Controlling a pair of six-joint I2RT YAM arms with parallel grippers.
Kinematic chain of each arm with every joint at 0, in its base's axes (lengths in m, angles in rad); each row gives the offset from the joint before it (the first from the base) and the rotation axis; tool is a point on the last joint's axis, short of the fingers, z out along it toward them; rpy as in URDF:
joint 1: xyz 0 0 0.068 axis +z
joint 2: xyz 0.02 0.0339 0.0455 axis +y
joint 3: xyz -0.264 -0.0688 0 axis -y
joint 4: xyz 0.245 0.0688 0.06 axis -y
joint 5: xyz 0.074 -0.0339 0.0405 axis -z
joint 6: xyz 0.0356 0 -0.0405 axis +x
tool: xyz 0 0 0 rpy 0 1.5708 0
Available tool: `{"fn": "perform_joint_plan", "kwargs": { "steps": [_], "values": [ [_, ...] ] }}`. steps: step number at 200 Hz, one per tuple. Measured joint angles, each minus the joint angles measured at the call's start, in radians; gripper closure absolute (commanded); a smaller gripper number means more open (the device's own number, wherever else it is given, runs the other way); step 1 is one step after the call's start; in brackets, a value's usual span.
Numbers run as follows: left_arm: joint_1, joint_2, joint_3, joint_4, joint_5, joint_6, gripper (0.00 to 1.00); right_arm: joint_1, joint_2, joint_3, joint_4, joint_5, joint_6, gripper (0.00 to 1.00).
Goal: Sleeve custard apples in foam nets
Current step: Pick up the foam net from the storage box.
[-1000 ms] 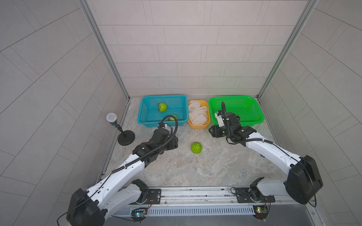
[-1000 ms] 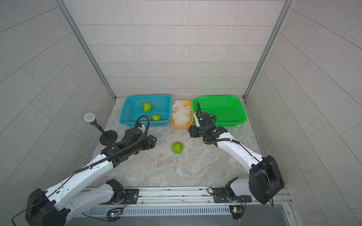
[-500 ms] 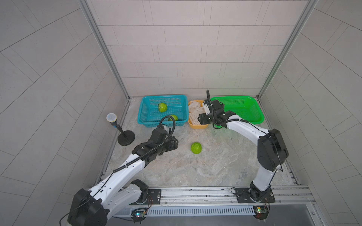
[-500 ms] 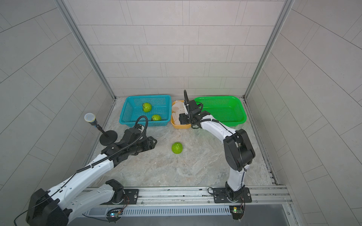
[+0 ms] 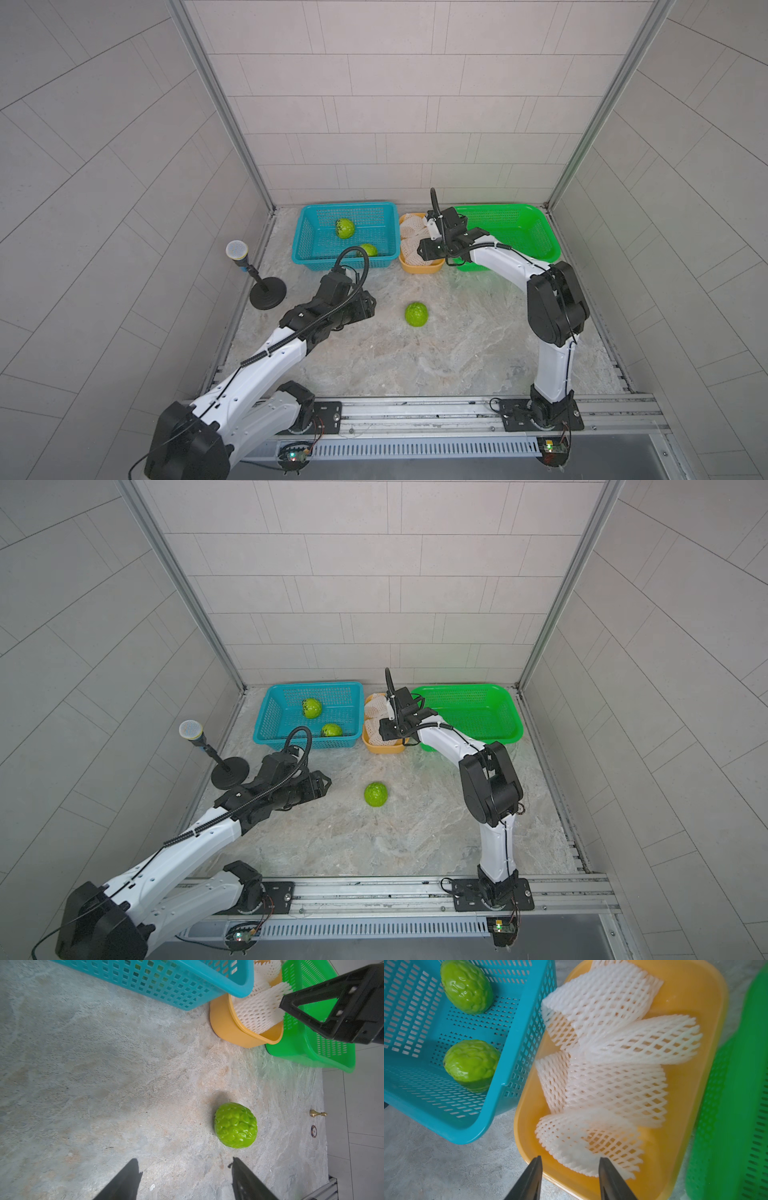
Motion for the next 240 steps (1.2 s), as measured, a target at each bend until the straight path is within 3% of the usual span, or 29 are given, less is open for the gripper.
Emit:
{"fn": "perform_joint_plan", "kwargs": {
  "steps": [45,147,190,240],
  "values": [
    [0.006,0.000,-0.004,0.009,0.011,-0.004,0.26,0.002,-0.003,0.000,-0.018,0.040,-0.030,0.38],
    [0.008,0.000,-0.020,0.025,0.039,-0.034,0.26,-0.010,0.013,0.053,-0.023,0.087,-0.071,0.34],
    [0.008,0.000,-0.031,0.035,0.043,-0.042,0.26,-0.012,0.067,0.077,-0.034,0.057,-0.088,0.43],
    [0.008,0.000,-0.036,0.053,0.060,-0.050,0.26,-0.012,0.068,0.076,-0.053,0.025,-0.105,0.80]
  ]
}}
